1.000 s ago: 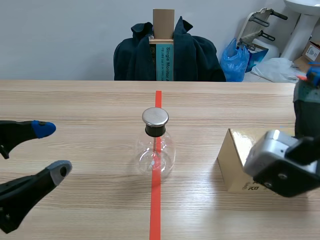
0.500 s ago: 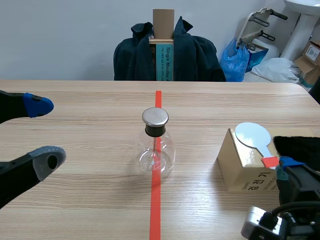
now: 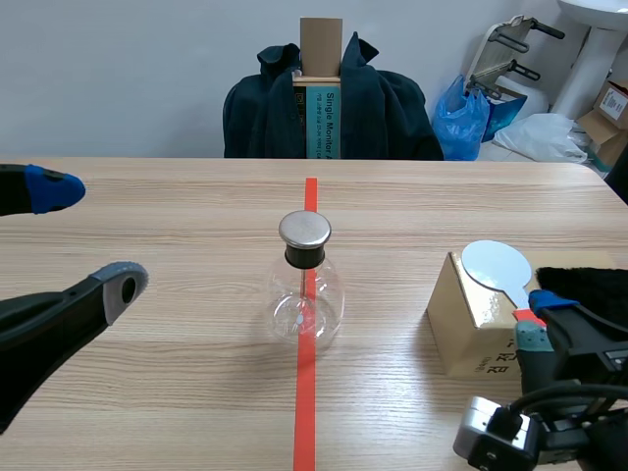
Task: Do the electroscope experiment.
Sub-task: 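Put the plate down on the right, then return to the home posture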
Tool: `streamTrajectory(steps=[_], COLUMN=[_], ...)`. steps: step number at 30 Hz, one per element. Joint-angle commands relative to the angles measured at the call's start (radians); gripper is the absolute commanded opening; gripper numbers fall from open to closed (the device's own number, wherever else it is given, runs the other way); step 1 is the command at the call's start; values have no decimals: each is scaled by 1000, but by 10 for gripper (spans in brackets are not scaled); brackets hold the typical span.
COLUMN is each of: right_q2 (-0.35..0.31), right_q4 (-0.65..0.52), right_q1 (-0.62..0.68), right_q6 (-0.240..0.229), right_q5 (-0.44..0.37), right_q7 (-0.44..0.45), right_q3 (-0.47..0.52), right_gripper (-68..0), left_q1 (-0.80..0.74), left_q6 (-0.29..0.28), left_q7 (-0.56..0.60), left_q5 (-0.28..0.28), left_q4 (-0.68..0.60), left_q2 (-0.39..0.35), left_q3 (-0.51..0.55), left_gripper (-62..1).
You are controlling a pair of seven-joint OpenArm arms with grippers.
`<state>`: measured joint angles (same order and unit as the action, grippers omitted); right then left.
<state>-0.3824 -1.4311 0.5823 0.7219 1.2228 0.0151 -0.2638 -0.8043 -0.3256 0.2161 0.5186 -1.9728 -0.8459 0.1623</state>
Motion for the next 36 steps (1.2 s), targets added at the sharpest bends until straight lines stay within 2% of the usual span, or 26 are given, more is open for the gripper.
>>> streamTrajectory(steps=[1, 6, 11, 14, 16, 21, 23, 25, 28, 36], right_q2=[-17, -64, -132, -168, -192, -256, -283, -300, -319, -357], right_q4=[-55, -201, -374, -451, -500, -602, -639, -676, -727, -759], right_q1=[19, 83, 136, 148, 150, 150, 150, 149, 149, 150], right_q6=[61, 61, 61, 61, 61, -55, -88, -101, -152, -384], right_q5=[-22, -163, -312, -415, -520, -763, -837, -900, -986, -1209], right_q7=[-5, -24, -87, -103, -106, -107, -112, -125, -126, -112], right_q3=[8, 10, 10, 10, 11, 18, 18, 19, 37, 99], right_gripper=[-407, -322, -92, -80, -80, -80, -80, -80, -80, -80], left_q1=[2, 1, 1, 1, 1, 1, 2, 2, 2, 8], left_q6=[2, 2, 2, 2, 2, 2, 2, 2, 2, -5], left_q7=[19, 16, 11, 10, 4, 3, 3, 3, 4, 41], left_q5=[-14, -72, -94, -97, -98, -97, -97, -97, -97, -98], left_q4=[-7, -7, -7, -7, -7, -7, -7, -7, -7, -7], left_q2=[15, 54, 81, 97, 106, 106, 106, 106, 106, 119], left_q3=[-3, 1, 1, 3, 4, 4, 4, 4, 4, 4], left_gripper=[-24, -24, -24, -24, -24, -24, -24, -24, -24, -24])
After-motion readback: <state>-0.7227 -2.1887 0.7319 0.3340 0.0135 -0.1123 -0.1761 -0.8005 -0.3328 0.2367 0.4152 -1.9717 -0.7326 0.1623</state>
